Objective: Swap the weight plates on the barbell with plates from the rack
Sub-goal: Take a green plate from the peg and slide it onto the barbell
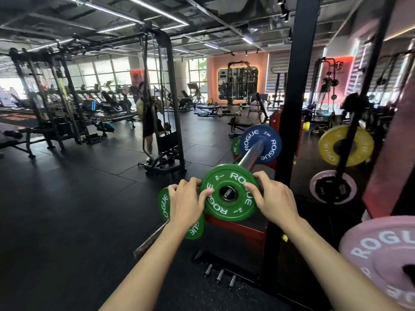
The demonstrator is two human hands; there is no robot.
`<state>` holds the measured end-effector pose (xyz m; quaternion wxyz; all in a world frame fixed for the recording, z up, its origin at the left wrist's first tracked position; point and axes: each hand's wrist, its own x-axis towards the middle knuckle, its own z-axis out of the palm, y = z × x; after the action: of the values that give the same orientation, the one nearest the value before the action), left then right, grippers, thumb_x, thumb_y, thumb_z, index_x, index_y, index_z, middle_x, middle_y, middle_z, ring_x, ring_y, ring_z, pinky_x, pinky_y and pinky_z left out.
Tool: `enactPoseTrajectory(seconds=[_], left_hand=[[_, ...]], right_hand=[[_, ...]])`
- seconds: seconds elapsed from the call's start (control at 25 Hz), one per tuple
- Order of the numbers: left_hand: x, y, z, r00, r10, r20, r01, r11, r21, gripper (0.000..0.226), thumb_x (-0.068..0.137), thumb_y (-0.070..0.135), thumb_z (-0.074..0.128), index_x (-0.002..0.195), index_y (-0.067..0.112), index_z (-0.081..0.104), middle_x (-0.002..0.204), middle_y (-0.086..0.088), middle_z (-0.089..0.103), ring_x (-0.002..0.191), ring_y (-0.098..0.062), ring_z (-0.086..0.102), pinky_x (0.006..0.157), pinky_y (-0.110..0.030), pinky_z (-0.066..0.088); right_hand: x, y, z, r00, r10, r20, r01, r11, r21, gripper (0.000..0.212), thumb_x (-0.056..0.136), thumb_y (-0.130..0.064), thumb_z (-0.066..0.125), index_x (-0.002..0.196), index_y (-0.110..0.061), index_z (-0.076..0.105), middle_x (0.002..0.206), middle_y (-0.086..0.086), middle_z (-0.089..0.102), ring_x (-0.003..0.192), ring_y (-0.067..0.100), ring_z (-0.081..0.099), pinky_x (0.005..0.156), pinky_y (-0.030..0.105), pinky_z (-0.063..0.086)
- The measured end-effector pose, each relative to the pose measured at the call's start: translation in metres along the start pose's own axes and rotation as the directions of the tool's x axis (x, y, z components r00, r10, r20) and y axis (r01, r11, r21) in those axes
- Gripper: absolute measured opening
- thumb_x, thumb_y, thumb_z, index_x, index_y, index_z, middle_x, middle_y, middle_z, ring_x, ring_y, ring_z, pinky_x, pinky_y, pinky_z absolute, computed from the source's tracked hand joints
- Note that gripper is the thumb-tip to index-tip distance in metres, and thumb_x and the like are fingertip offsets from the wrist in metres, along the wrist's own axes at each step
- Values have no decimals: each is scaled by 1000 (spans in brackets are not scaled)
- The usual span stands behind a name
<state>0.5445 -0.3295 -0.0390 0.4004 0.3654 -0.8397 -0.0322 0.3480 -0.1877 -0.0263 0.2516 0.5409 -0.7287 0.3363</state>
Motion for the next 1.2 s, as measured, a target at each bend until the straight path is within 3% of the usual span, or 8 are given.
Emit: enactPoseTrajectory(seconds=[0.36,0.52,0.68,1.2], left_hand=[[25,-14,30,997,50,53,-44,993,-109,57,90,67,41,113,18,60,94,6,66,95,-16,56,95,-37,27],[43,-10,43,997,41,60,-33,992,-122,55,90,67,45,117,21,60,92,7,65,93,-16,55,93,-38,29],[65,-8,61,996,57,73,-47,991,-128,53,89,67,48,120,25,58,102,13,64,98,-12,54,93,-37,28],[175,11,179,991,122,51,-109,971,-212,54,90,64,50,121,19,56,110,10,63,103,-14,55,95,-37,29]], right_hand=[[-5,-13,6,992,40,-122,-54,992,-115,31,90,-52,57,102,-23,55,63,-5,64,54,24,62,46,24,26],[4,-3,11,988,120,-99,-134,979,-154,34,92,-56,51,104,-24,53,72,-4,65,65,25,65,48,28,34],[17,12,21,983,157,-90,-172,965,-198,43,91,-61,45,111,-24,55,87,-5,61,83,22,62,58,34,48],[102,124,82,961,245,-129,-270,931,-247,54,89,-63,48,122,-21,53,100,-3,61,95,20,60,67,36,51]])
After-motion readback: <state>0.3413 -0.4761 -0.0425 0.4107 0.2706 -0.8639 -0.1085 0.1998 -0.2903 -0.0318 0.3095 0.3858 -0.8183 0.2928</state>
